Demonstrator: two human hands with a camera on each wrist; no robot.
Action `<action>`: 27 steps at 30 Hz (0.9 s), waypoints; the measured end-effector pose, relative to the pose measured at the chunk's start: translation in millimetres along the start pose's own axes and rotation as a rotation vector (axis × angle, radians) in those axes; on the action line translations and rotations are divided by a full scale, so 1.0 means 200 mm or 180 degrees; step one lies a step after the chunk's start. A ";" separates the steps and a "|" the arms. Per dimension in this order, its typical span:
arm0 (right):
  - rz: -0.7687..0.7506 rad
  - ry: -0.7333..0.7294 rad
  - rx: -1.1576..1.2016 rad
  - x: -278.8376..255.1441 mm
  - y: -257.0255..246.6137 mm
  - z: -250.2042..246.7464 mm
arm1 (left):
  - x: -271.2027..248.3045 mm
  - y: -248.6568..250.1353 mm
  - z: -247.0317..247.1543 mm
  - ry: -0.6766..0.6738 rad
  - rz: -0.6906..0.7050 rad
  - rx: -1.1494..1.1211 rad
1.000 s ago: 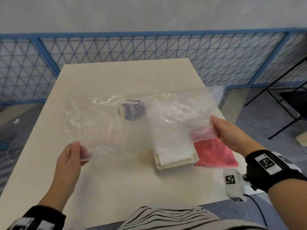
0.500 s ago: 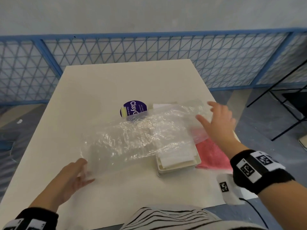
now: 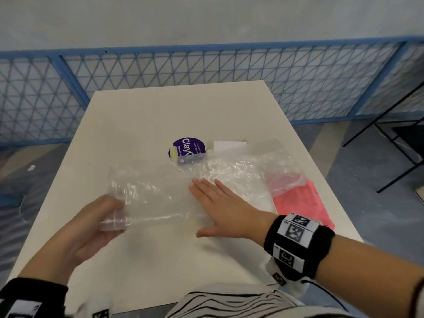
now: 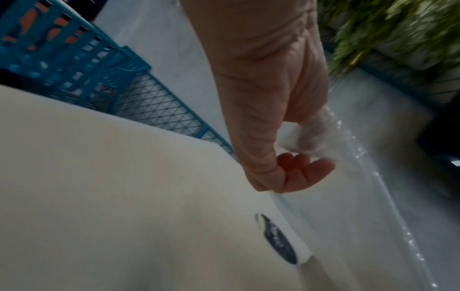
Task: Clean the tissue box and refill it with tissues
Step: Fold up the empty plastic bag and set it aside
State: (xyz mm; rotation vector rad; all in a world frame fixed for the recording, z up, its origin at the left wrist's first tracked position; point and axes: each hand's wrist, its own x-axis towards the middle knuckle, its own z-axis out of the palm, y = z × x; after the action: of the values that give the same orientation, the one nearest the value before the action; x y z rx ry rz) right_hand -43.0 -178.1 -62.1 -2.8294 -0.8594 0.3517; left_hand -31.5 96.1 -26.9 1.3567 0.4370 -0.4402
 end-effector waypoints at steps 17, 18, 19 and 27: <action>-0.1923 0.0989 0.0510 -0.30 0.02 -0.14 | 0.06 0.02 0.23 -0.0664 0.3261 0.2559; -0.1919 0.0921 0.0427 -0.33 0.05 -0.12 | 0.05 0.01 0.25 -0.0930 0.3671 0.3171; -0.1886 0.0887 0.0360 -0.36 0.08 -0.11 | 0.06 0.00 0.25 -0.1086 0.3977 0.3656; -0.0040 0.0897 0.1695 -0.53 0.17 -0.11 | 0.06 -0.16 0.28 -0.1925 0.3429 0.3711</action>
State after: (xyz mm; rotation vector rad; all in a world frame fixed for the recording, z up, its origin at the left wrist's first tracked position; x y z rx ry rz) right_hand -105.1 -267.7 -30.8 -2.3058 -0.6123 0.1438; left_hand -36.4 35.7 -50.1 2.1791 -1.2173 -0.1315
